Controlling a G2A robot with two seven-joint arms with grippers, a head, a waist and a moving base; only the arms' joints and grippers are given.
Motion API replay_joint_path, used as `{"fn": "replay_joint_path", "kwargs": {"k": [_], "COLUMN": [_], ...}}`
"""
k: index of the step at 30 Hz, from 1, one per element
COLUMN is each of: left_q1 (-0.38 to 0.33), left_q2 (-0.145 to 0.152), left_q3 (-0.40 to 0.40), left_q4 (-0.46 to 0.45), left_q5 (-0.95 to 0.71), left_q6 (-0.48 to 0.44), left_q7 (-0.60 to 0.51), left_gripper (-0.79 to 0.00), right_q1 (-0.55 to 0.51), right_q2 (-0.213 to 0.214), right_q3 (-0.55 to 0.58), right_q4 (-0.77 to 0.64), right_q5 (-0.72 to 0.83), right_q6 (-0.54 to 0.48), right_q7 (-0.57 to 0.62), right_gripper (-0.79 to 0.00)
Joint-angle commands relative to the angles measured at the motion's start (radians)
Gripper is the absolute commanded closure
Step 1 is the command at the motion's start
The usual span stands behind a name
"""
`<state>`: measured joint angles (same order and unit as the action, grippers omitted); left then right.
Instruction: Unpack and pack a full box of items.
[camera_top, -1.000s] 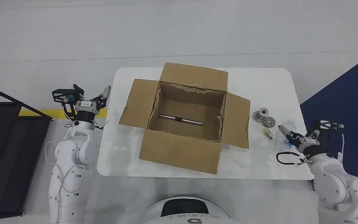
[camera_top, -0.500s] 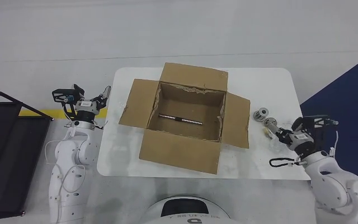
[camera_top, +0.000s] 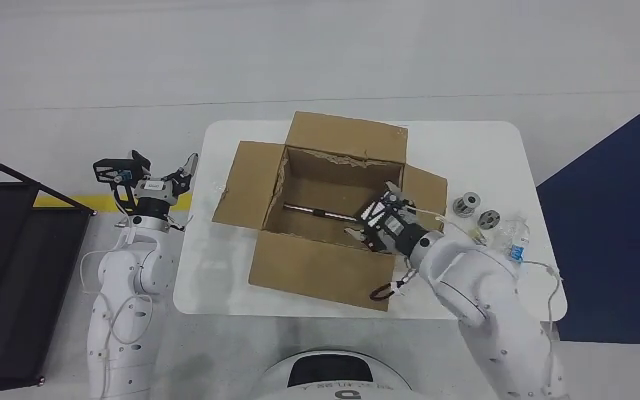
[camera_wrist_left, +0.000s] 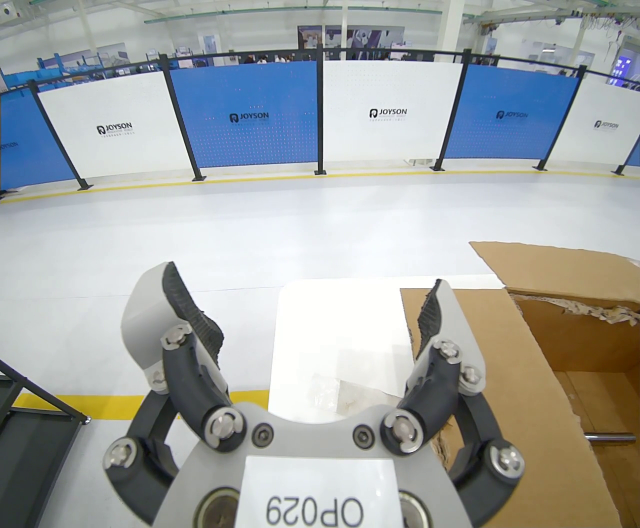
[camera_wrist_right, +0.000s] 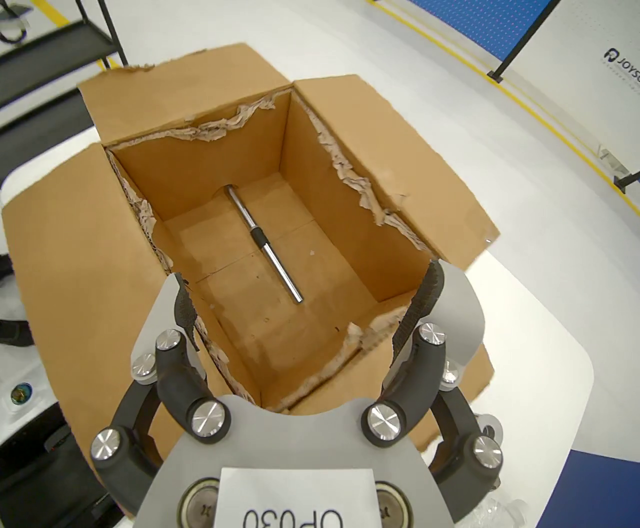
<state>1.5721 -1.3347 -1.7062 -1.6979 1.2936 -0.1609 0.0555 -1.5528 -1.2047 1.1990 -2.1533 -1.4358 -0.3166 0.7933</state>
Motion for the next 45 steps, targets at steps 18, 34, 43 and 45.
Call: {"fn": "replay_joint_path", "kwargs": {"k": [18,34,43,45], "left_q1": [0.000,0.000,0.000,0.000], "left_q2": [0.000,0.000,0.000,0.000], "left_q3": [0.000,0.000,0.000,0.000], "left_q4": [0.000,0.000,0.000,0.000], "left_q5": [0.000,0.000,0.000,0.000], "left_q6": [0.000,0.000,0.000,0.000], "left_q7": [0.000,0.000,0.000,0.000], "left_gripper": [-0.785,-0.785,-0.785,-0.785], "right_q1": [0.505,0.648,0.683,0.692], "right_q2": [-0.132,-0.209,-0.244,-0.252], "right_q3": [-0.459,-0.557,-0.589,-0.594], "right_q4": [0.605,0.866,0.957,0.982], "right_q5": [0.019,0.029,0.063,0.072], "right_q6": [0.055,0.081,0.062,0.058], "right_q7": [0.258,0.286,0.244,0.237], "right_gripper": [-0.693,-0.351,-0.332,-0.323]}}
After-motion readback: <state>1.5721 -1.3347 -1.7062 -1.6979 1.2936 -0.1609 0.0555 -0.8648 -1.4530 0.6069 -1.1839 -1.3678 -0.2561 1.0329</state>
